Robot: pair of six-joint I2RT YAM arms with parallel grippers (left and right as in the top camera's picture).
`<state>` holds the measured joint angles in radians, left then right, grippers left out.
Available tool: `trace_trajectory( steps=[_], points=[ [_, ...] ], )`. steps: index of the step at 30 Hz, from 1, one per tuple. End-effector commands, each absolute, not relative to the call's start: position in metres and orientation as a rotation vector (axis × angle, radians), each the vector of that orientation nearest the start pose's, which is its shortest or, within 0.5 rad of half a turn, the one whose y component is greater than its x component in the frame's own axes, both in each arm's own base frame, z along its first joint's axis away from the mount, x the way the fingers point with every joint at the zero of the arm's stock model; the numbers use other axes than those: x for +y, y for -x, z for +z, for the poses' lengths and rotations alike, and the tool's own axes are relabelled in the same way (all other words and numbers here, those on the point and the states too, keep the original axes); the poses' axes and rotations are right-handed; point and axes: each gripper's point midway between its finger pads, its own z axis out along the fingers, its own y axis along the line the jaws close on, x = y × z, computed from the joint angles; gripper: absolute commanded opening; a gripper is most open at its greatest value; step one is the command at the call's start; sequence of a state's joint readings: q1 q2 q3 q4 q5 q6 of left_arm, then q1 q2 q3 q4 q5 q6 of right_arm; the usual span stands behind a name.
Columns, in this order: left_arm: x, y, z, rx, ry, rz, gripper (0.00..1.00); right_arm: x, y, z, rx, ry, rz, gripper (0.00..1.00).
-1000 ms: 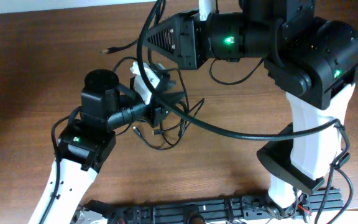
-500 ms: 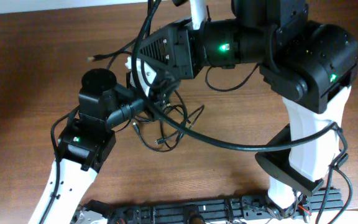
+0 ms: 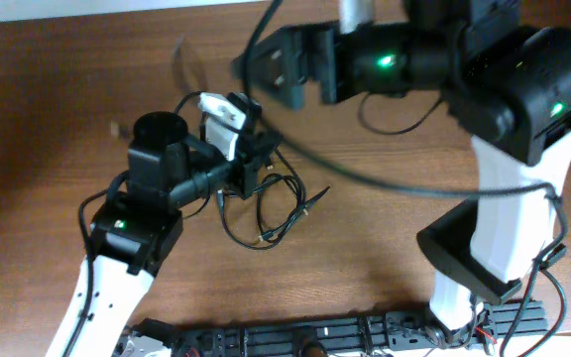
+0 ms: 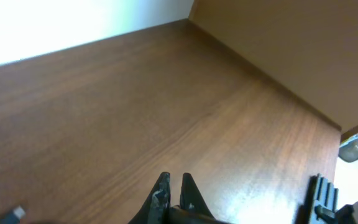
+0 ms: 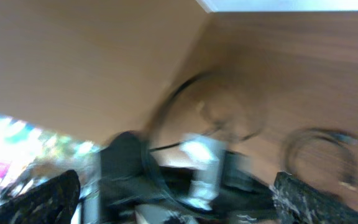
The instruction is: Untangle cables
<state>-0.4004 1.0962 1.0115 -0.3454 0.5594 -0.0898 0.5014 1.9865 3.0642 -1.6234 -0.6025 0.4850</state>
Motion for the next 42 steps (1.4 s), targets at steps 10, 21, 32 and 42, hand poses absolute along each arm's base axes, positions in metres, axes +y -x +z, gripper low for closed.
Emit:
trace_trajectory(
  steps=[10,21,32,42],
  points=[
    [-0.121,-0.284,0.394,1.741,-0.019,-1.025,0.00,0.164,-0.344,0.461,2.237,0.269,0.809,0.99],
    [-0.132,-0.295,0.474,1.445,-0.021,-1.403,0.02,0.187,-0.349,0.419,2.300,0.590,0.870,0.99],
    [-0.148,-0.330,0.407,1.682,-0.039,-1.441,0.02,0.216,-0.334,0.418,2.204,0.820,1.023,1.00],
    [-0.147,-0.333,0.422,1.612,-0.061,-1.446,0.03,0.271,-0.319,0.386,2.247,1.020,0.987,0.68]
  ],
)
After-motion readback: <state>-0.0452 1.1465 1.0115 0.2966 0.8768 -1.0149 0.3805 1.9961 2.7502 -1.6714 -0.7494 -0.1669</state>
